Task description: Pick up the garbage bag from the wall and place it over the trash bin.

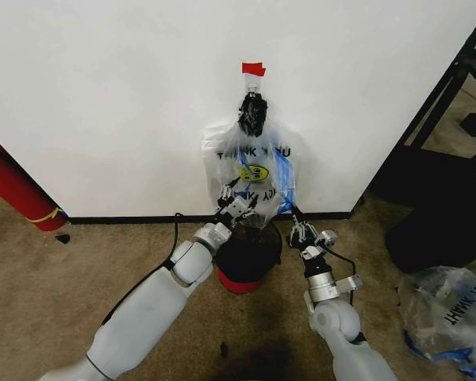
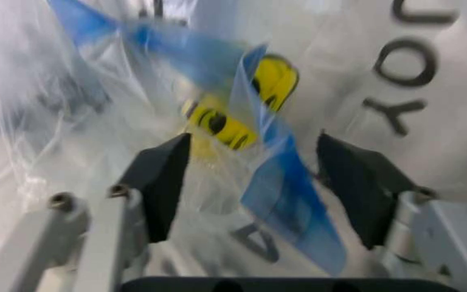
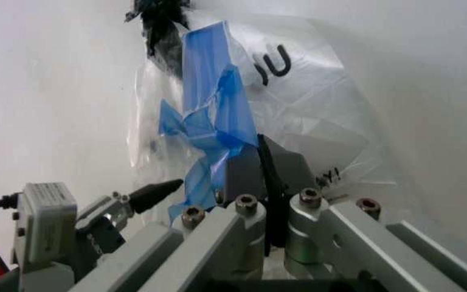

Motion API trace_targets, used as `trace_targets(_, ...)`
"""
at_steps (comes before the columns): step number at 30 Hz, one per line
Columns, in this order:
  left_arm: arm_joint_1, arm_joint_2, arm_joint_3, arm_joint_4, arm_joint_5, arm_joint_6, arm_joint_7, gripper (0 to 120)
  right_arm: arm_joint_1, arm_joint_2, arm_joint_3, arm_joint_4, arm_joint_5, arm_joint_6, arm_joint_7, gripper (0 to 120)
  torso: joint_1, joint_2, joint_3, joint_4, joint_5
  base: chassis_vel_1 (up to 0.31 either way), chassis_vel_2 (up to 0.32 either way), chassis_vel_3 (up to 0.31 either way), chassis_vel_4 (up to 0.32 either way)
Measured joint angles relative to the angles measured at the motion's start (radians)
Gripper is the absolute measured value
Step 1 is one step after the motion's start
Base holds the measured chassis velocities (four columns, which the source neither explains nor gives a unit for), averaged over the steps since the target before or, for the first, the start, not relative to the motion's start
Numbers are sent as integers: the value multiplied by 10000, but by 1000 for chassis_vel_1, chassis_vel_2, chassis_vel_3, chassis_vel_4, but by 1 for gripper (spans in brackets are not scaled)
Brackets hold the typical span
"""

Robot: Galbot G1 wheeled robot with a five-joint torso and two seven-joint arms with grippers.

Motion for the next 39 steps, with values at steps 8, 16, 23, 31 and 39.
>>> trace_targets(8,37,-78,-29,-38,186,589,-600,30,13,8,6,22,-63,7,46,0,-1,0,-1,0,-1,0,0,0,0)
trace_targets(16,251,-64,-133,-491,-755,630,-965,0,3,14,53,-4,-139,10,114,0,-1,0,-1,-1,0,0,0,0,0)
trace_targets(23,949,-409,-624,-1279,-3378,153,-954,0,-66,15,136,-33,-159,160,128,0,-1,0,-1,-1,0,0,0,0,0)
trace_targets(31,2293,-961,-1544,-2272,-5625,-711,-673,0,-558,-108,418,329,-1220,999,188,0,-1,0,-2,-1,0,0,0,0,0)
trace_targets(39,3685,-1354,-2309,-3540,-6843,-866,-893,0,-1510,-217,658,917,-1721,1490,206,0,-2,0,-3,0,0,0,0,0,0)
